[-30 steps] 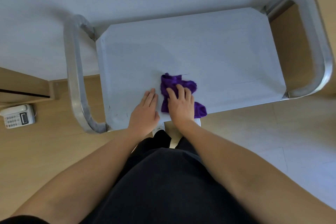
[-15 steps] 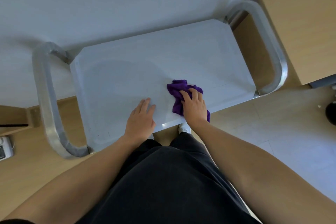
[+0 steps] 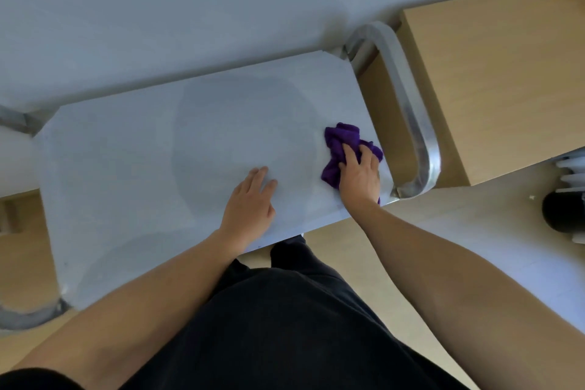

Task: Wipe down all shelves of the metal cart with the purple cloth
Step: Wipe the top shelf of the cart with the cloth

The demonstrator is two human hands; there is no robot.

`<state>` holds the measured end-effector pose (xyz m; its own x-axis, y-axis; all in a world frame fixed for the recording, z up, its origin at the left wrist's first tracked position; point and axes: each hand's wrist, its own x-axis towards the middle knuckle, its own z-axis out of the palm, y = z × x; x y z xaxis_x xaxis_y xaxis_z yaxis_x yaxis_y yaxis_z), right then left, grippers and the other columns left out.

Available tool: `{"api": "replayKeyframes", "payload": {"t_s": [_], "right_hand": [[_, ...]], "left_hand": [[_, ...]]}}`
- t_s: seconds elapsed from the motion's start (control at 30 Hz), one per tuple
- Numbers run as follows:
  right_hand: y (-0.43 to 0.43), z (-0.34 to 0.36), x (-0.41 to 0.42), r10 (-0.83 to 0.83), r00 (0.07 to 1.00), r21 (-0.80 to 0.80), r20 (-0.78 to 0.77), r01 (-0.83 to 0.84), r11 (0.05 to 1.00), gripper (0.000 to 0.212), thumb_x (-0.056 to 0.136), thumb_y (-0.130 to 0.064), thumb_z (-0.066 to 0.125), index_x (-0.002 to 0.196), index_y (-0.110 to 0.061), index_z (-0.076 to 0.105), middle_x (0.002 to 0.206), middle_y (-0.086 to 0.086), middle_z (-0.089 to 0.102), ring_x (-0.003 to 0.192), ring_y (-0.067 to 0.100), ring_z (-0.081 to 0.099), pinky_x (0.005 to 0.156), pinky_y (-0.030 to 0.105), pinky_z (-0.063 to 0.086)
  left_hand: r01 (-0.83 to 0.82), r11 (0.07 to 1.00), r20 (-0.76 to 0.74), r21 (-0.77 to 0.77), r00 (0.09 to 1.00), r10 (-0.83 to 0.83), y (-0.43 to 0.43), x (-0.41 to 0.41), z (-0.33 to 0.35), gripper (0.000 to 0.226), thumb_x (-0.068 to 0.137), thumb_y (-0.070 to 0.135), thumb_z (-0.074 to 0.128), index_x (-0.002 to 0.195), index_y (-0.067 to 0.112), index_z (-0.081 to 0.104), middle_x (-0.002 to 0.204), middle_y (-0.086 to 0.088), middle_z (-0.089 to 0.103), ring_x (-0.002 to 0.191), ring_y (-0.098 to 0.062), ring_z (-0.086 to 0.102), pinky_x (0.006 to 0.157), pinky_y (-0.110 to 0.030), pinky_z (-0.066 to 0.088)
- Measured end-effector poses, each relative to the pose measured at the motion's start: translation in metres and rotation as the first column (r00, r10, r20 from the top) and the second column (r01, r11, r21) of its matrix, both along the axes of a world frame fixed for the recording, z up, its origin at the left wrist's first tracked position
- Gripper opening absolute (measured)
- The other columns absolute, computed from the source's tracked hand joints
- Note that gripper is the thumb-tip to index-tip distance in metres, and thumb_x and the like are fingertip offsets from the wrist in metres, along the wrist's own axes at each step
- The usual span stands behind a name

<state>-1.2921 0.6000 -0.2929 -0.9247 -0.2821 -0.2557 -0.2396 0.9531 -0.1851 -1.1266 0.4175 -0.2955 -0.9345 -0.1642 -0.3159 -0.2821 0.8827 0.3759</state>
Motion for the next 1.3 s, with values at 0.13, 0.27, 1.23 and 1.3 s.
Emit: {"api": "replayKeyframes", "payload": {"t_s": [0.13, 0.27, 1.23, 1.3], "right_hand": [[0.011, -0.006, -0.042, 0.139, 0.99, 0.061, -0.016, -0.138, 0.989, 0.045, 0.102, -0.028, 0.037, 0.147, -0.027, 0.032, 0.157, 0.011, 0.02, 0.144, 0.034, 0.018, 0.114, 0.045, 0.028], [0.007, -0.016, -0.046, 0.216, 0.976, 0.085, -0.026, -0.213, 0.973, 0.046, 0.104, -0.03, 0.033, 0.149, -0.03, 0.027, 0.159, 0.009, 0.015, 0.147, 0.034, 0.011, 0.118, 0.048, 0.018], [-0.095, -0.04, -0.117, 0.255, 0.961, -0.013, -0.104, -0.258, 0.966, 0.046, 0.102, -0.036, 0.028, 0.147, -0.031, 0.031, 0.159, 0.008, 0.021, 0.146, 0.033, 0.014, 0.118, 0.051, 0.01], [-0.116, -0.039, -0.144, 0.247, 0.964, -0.004, -0.097, -0.249, 0.969, 0.047, 0.102, -0.037, 0.026, 0.149, -0.031, 0.026, 0.16, 0.008, 0.016, 0.147, 0.034, 0.01, 0.118, 0.052, 0.008]], "left_hand": [[-0.074, 0.997, -0.073, -0.038, 0.995, 0.071, 0.013, -0.03, -0.008, 0.046, 0.084, 0.011, 0.05, 0.129, 0.005, 0.058, 0.147, -0.018, 0.046, 0.135, -0.039, 0.045, 0.102, -0.048, 0.046], [-0.134, 0.989, -0.122, -0.064, 0.985, 0.126, 0.024, -0.032, -0.023, 0.047, 0.09, 0.015, 0.04, 0.135, 0.005, 0.05, 0.154, -0.015, 0.039, 0.143, -0.036, 0.034, 0.111, -0.048, 0.039], [-0.238, 0.966, -0.221, -0.102, 0.952, 0.212, 0.034, -0.03, -0.039, 0.054, 0.087, 0.01, 0.048, 0.141, 0.005, 0.047, 0.158, -0.013, 0.032, 0.148, -0.031, 0.026, 0.119, -0.046, 0.027], [-0.231, 0.968, -0.214, -0.097, 0.955, 0.206, 0.034, -0.029, -0.038, 0.054, 0.087, 0.01, 0.047, 0.141, 0.005, 0.047, 0.158, -0.014, 0.032, 0.148, -0.031, 0.026, 0.119, -0.046, 0.026]]}}
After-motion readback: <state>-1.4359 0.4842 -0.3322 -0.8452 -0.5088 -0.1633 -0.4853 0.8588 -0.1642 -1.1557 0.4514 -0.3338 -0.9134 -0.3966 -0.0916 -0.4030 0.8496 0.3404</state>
